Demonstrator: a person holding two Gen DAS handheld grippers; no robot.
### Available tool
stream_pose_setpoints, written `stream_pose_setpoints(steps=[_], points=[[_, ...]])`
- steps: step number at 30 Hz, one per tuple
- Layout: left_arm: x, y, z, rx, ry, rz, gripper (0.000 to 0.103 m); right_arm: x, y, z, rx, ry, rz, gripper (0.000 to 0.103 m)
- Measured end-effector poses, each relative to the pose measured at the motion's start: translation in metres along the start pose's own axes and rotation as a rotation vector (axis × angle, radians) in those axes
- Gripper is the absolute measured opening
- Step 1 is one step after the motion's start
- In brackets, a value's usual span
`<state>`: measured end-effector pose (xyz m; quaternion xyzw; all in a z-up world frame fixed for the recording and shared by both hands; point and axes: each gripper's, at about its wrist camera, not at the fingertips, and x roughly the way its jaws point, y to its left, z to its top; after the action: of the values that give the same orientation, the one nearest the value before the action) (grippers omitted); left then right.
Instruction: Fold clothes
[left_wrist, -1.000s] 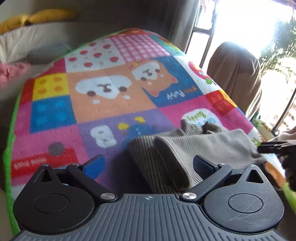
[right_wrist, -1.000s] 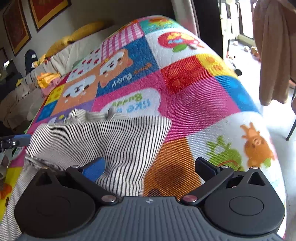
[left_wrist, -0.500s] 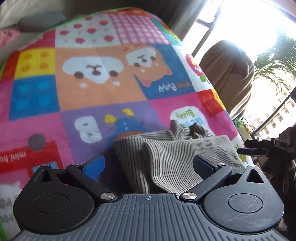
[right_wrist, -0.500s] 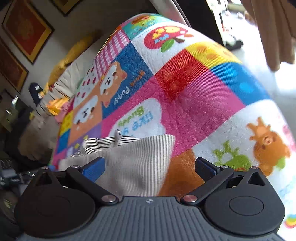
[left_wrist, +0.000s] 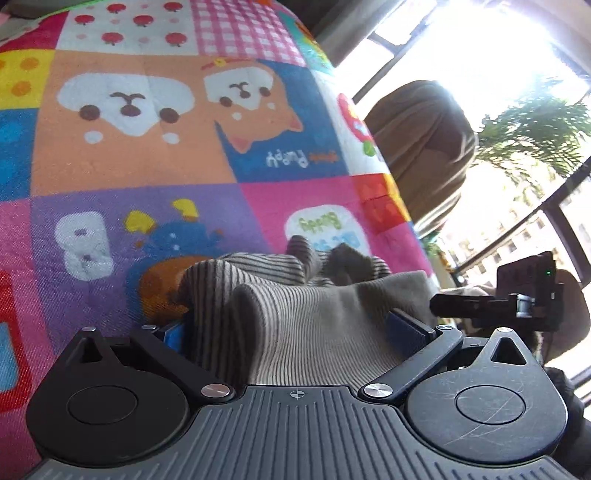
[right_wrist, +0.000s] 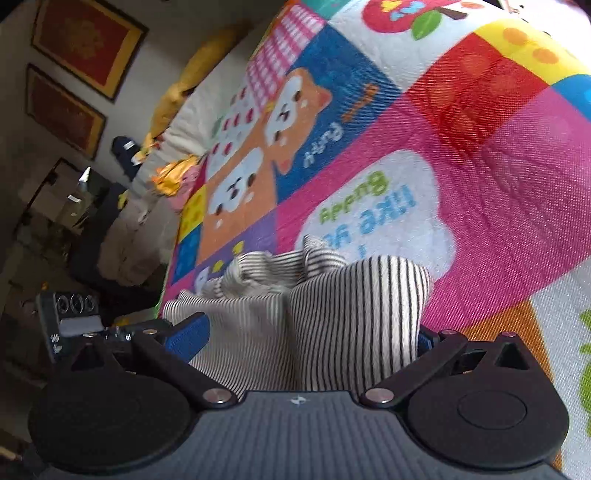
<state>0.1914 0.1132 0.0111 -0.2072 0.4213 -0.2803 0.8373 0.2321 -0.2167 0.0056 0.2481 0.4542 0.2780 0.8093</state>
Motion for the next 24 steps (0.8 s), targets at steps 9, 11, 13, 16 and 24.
stream_pose_setpoints(steps=[9, 11, 13, 16, 24], points=[[0.028, 0.005, 0.006, -0.054, 0.008, -0.059, 0.103, 0.016, -0.004, 0.016, 0.012, 0.049, 0.048, 0.103], [0.037, 0.005, 0.005, -0.06, 0.015, -0.096, 0.103, 0.026, 0.002, 0.017, -0.016, 0.078, 0.084, 0.103], [0.04, 0.005, 0.003, -0.048, 0.015, -0.123, 0.103, 0.03, 0.01, 0.016, -0.078, 0.091, 0.072, 0.103], [0.034, 0.007, -0.001, -0.061, 0.015, -0.192, 0.103, 0.028, 0.014, 0.012, -0.113, 0.123, 0.109, 0.103], [-0.051, -0.028, -0.047, 0.104, -0.012, -0.348, 0.103, -0.046, 0.05, -0.049, -0.256, 0.116, 0.296, 0.103]])
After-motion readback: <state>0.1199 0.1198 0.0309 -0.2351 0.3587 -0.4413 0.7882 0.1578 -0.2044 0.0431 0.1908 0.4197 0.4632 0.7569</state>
